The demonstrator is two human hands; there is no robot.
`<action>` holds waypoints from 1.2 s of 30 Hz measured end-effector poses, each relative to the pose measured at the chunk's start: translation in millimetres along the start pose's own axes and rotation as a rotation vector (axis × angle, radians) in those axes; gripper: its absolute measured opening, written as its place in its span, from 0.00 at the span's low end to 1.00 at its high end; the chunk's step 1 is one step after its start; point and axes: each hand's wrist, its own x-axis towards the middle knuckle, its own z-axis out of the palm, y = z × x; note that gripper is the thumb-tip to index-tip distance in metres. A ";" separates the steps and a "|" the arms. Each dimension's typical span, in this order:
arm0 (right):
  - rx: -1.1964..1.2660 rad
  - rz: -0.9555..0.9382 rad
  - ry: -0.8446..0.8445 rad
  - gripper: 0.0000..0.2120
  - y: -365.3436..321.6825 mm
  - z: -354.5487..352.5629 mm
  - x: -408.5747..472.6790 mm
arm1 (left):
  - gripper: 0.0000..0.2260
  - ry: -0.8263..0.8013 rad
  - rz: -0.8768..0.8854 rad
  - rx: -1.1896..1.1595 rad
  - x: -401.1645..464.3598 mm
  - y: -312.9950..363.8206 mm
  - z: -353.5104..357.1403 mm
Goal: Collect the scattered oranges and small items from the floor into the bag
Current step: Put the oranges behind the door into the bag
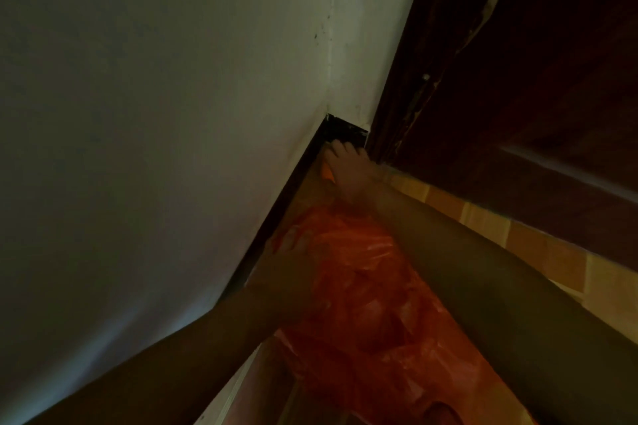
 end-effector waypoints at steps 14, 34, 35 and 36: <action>0.127 0.182 -0.209 0.17 28.7 22.5 -36.9 | 0.43 -0.061 0.073 0.030 14.7 1.8 10.4; 0.400 0.088 0.158 0.26 -21.3 4.3 -256.7 | 0.43 -0.013 0.083 0.155 23.2 2.7 17.7; 0.407 0.068 0.149 0.26 -26.0 14.0 -265.9 | 0.43 -0.012 0.083 0.146 22.7 2.8 17.8; 0.411 0.054 0.129 0.26 -30.0 24.3 -273.2 | 0.42 -0.009 0.087 0.134 22.5 3.5 17.5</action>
